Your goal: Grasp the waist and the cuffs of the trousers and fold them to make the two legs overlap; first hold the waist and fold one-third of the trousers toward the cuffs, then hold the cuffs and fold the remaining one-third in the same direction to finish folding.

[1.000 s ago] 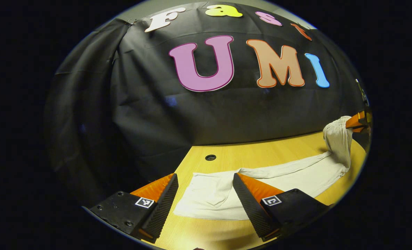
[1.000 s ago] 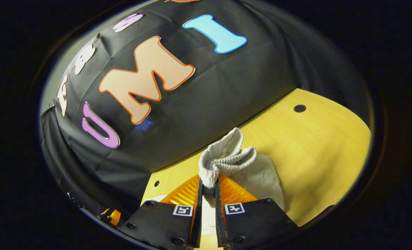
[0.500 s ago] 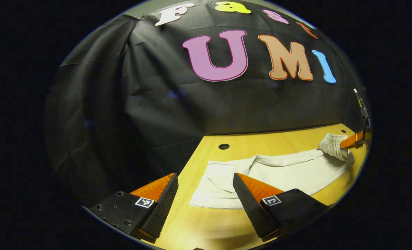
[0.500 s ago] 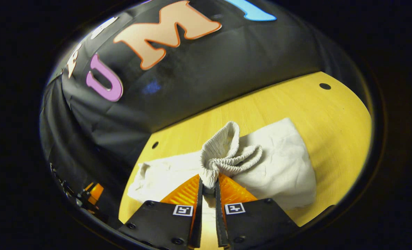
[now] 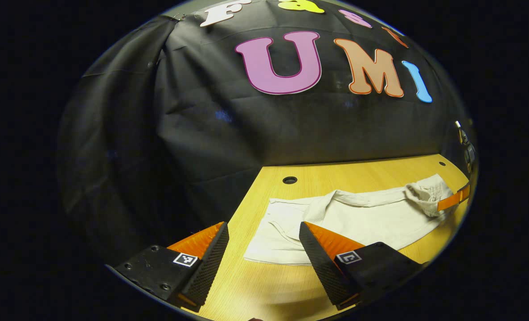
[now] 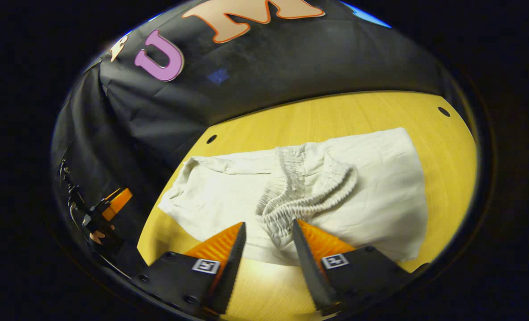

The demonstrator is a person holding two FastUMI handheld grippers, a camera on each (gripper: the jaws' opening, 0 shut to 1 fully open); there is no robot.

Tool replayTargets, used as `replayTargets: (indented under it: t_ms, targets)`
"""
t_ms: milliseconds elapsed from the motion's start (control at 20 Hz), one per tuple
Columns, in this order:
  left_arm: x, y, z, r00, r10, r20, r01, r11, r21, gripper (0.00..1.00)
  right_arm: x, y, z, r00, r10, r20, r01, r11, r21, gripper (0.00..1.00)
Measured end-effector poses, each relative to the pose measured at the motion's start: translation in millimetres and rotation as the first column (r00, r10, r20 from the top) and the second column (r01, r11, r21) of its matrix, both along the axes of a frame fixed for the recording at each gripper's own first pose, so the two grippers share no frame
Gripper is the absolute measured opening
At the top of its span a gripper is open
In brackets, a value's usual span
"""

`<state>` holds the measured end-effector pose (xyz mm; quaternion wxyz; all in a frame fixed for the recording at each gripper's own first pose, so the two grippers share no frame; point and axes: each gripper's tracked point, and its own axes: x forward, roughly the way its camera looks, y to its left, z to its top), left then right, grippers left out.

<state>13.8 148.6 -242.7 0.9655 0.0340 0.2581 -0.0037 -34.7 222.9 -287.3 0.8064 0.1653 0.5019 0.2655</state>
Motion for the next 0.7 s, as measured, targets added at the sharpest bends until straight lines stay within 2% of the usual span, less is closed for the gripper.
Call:
replayTargets:
  t_ms: [100, 300, 350, 400, 450, 700]
  targets:
    - [2.0, -1.0, -7.7, 1.0, -0.014, -0.015, 0.014, 1.0, -0.014, 0.96, 3.0, -8.0, 17.0, 0.999, 0.02, 0.027, -0.019, 1.0, -0.01, 0.95]
    - [13.6, -4.9, -27.6, 0.998, -0.056, -0.041, 0.055, 0.998, -0.043, 0.96, -0.6, -12.7, 16.8, 0.998, 0.013, 0.056, -0.009, 0.998, -0.059, 0.96]
    - [16.1, -6.2, -34.2, 0.996, -0.073, -0.053, 0.07, 0.996, -0.05, 0.92, -1.0, -12.6, 17.5, 0.998, 0.007, 0.064, -0.003, 0.998, -0.064, 0.96]
    - [19.3, -7.1, -41.3, 0.994, -0.087, -0.066, 0.083, 0.995, -0.061, 0.96, -1.3, -15.1, 21.5, 0.997, -0.002, 0.071, 0.007, 0.998, -0.067, 0.96]
    - [21.6, -6.7, -48.2, 0.992, -0.096, -0.082, 0.09, 0.993, -0.071, 0.96, -1.4, -16.8, 25.3, 0.997, -0.013, 0.077, 0.018, 0.997, -0.07, 0.96]
    - [30.0, 2.5, -90.0, 0.981, -0.089, -0.17, 0.066, 0.988, -0.138, 0.96, -7.2, -31.7, 36.0, 0.994, -0.067, 0.09, 0.076, 0.992, -0.099, 0.96]
